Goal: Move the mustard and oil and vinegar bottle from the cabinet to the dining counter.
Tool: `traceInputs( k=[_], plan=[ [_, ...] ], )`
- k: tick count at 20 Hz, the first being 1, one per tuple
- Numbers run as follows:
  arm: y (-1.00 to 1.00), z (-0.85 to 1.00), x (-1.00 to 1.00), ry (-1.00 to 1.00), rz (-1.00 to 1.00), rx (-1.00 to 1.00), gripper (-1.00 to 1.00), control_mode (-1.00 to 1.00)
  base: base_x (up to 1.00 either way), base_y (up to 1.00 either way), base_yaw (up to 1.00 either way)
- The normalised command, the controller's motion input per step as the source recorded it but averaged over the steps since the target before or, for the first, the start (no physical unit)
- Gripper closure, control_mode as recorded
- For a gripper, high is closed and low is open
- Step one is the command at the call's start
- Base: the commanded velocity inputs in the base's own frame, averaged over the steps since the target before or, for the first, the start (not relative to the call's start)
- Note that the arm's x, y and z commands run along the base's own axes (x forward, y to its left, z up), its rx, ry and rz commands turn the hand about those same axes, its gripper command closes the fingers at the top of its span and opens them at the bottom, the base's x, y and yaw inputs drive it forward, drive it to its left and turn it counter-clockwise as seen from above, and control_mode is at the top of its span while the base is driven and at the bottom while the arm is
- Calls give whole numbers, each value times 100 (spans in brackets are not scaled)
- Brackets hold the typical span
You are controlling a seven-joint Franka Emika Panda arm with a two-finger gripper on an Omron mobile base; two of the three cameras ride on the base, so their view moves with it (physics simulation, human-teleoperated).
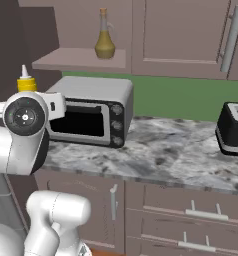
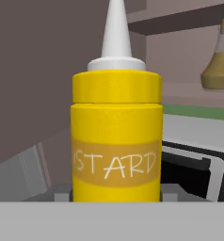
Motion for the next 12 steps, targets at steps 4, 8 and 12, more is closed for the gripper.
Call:
traceInputs(
  k=[4,8,12],
  plan=[
    [0,0,0,0,0,0,100,100,-74,-7,-19],
    [0,0,0,0,0,0,100,100,-25,8,-74],
    [0,0,0,0,0,0,100,100,-11,10,-83]
  ],
)
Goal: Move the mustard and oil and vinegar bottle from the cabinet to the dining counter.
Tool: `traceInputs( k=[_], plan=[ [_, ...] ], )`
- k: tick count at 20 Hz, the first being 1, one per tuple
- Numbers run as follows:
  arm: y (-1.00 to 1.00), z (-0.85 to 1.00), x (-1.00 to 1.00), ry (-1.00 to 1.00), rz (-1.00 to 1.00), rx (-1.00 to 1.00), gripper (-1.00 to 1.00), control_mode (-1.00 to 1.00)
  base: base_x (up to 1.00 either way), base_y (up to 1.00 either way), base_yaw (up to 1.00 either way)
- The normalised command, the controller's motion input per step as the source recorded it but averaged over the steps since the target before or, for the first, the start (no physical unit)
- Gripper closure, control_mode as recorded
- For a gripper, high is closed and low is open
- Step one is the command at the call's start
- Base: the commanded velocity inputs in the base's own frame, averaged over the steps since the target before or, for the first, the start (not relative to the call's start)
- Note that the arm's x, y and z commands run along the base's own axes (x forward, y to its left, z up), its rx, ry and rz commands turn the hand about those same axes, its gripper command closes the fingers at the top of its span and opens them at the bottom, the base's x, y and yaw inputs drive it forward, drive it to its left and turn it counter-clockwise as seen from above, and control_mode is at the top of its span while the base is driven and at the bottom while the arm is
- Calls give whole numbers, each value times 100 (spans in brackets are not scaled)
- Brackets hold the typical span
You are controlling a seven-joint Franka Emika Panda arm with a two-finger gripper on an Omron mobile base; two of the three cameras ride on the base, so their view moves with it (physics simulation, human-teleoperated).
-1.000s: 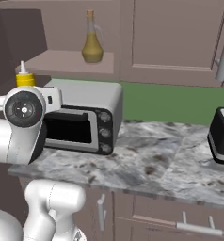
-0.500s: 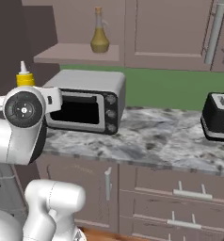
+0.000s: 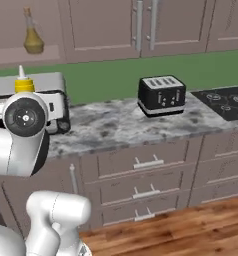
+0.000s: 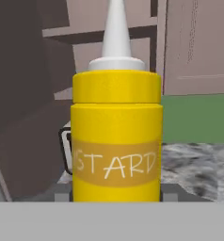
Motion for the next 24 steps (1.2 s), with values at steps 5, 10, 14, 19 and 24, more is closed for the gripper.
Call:
traceInputs(
  k=[5,10,14,19,24],
  plan=[
    [0,0,0,0,0,0,100,100,-9,11,-84],
    [0,0,0,0,0,0,100,100,-5,9,-85],
    [0,0,0,0,0,0,100,100,0,6,-92],
    [0,0,0,0,0,0,100,100,0,1,-91],
    [0,0,0,0,0,0,100,100,1,0,-91]
  ],
)
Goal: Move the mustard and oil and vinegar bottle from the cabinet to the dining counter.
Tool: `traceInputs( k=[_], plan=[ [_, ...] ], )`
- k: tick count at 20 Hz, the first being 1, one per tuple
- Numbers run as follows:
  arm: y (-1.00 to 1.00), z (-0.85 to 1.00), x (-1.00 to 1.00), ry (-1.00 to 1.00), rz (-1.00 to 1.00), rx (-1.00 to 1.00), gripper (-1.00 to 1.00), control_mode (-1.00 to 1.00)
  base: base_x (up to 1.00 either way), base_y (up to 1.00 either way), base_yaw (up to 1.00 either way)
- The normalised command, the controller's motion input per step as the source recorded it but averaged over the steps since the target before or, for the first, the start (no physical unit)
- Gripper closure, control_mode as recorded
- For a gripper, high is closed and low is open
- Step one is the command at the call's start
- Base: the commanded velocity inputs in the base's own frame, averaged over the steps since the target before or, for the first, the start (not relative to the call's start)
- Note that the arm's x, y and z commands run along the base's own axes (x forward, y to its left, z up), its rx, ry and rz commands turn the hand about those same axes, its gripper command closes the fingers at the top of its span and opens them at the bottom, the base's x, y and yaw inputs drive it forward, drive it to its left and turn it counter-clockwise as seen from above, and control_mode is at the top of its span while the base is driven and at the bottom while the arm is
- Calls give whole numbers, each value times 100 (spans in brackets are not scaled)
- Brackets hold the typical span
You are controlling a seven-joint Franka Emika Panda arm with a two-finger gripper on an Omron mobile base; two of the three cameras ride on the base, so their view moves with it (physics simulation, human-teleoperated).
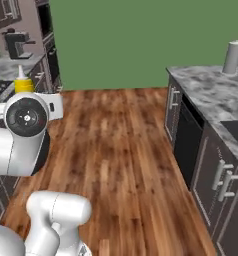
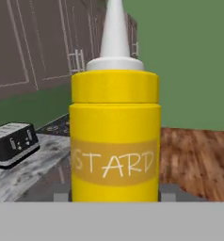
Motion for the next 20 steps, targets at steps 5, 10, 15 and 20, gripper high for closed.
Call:
traceInputs(
  k=[5,10,15,20],
  plan=[
    [0,0,0,0,0,0,100,100,17,-5,-71],
    [0,0,0,0,0,0,100,100,1,-19,-74],
    [0,0,0,0,0,0,100,100,8,-41,-51],
    [0,0,0,0,0,0,100,100,32,-68,-12]
  ],
)
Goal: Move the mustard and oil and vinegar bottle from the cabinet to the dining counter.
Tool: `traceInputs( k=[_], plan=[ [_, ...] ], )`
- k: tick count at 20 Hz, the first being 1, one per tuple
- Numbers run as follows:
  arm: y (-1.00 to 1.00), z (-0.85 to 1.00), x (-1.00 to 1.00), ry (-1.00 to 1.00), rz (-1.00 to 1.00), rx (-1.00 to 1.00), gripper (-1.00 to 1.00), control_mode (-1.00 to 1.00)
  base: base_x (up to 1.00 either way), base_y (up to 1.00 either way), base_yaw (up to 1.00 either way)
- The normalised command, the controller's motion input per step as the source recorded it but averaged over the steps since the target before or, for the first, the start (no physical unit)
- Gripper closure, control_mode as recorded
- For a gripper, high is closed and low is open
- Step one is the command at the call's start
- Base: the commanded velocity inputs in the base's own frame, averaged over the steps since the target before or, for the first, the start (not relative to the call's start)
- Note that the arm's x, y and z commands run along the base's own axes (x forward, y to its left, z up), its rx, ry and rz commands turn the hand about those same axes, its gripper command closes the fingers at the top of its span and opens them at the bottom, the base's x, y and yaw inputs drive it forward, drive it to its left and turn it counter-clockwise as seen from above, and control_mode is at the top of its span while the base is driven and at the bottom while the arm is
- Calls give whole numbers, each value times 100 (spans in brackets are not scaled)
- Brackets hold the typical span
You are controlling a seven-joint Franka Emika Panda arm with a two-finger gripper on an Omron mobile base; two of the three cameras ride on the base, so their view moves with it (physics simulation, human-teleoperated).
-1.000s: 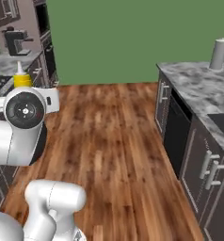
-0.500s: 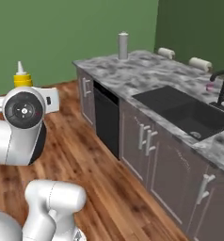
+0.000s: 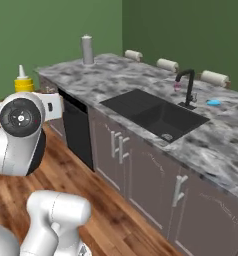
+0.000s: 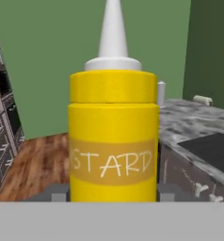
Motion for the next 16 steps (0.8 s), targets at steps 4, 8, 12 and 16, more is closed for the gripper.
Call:
traceInputs(
  k=[4,8,12,16],
  plan=[
    [0,0,0,0,0,0,100,100,25,-76,-6],
    [0,0,0,0,0,0,100,100,7,-81,-12],
    [0,0,0,0,0,0,100,100,-12,-80,-17],
    [0,0,0,0,0,0,100,100,-27,-72,-21]
  ],
)
